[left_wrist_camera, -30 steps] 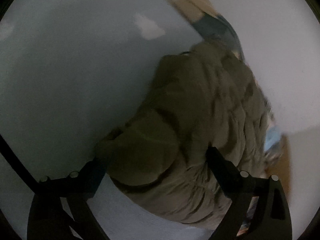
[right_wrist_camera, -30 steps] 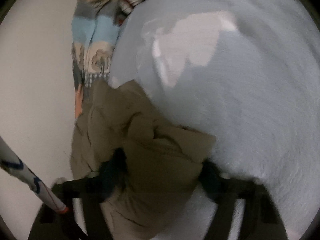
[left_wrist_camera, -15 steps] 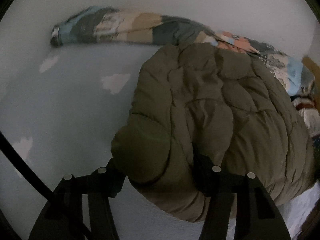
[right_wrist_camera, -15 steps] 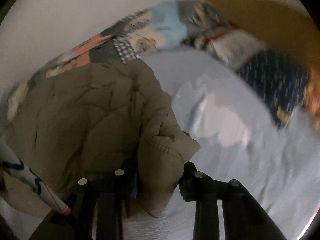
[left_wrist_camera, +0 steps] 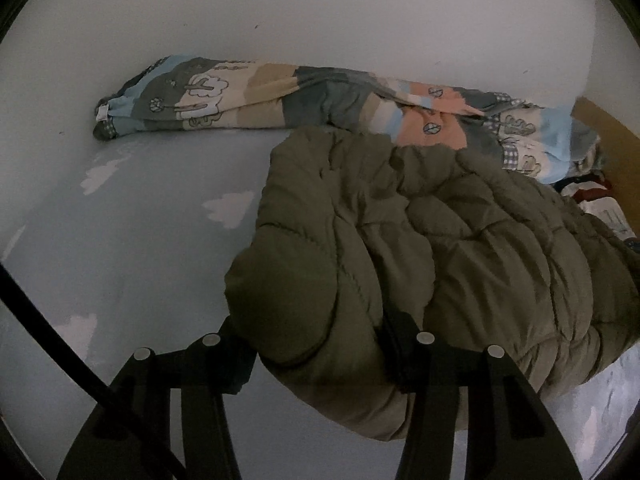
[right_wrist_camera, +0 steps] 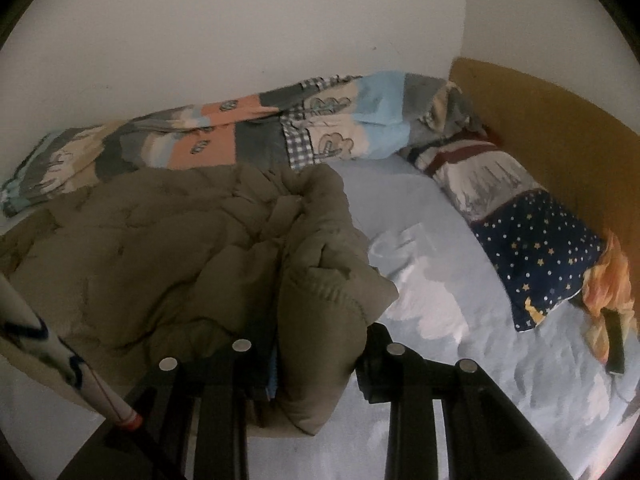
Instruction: Fold large clothes
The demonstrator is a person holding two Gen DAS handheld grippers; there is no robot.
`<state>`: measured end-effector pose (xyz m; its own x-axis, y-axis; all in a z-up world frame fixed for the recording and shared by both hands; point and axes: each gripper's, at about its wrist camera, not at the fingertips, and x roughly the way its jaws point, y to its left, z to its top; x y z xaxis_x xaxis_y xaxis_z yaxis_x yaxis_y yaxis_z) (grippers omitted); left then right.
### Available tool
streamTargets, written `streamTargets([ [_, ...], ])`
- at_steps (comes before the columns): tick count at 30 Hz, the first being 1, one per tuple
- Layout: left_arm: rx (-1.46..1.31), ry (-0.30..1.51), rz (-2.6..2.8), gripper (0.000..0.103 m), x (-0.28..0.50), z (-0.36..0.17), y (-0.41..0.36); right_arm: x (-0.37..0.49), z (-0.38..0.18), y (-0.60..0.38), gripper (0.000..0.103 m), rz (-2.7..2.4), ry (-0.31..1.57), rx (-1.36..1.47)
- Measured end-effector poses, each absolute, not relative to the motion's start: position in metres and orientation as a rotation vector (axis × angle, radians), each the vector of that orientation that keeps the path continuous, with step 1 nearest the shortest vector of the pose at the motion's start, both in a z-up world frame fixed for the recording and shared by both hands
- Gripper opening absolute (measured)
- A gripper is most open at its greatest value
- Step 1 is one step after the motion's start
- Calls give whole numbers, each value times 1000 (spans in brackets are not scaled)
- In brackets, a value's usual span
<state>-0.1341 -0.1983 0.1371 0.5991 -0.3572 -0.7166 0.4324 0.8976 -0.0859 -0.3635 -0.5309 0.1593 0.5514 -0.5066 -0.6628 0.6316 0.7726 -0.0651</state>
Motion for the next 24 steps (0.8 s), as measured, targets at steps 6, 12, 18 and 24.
streamTargets([
  [6, 92, 801, -498, 51, -162, 154, -165, -405, 177, -500, 31, -611, 714, 198],
  [12, 90, 802, -529, 51, -217, 164, -128, -461, 182, -468, 31, -589, 718, 244],
  [18, 102, 880, -498, 51, -263, 133, -102, -512, 147, -451, 31, -594, 793, 377],
  [24, 18, 1025, -475, 61, -260, 95, -83, -539, 90, -488, 41, -591, 869, 737],
])
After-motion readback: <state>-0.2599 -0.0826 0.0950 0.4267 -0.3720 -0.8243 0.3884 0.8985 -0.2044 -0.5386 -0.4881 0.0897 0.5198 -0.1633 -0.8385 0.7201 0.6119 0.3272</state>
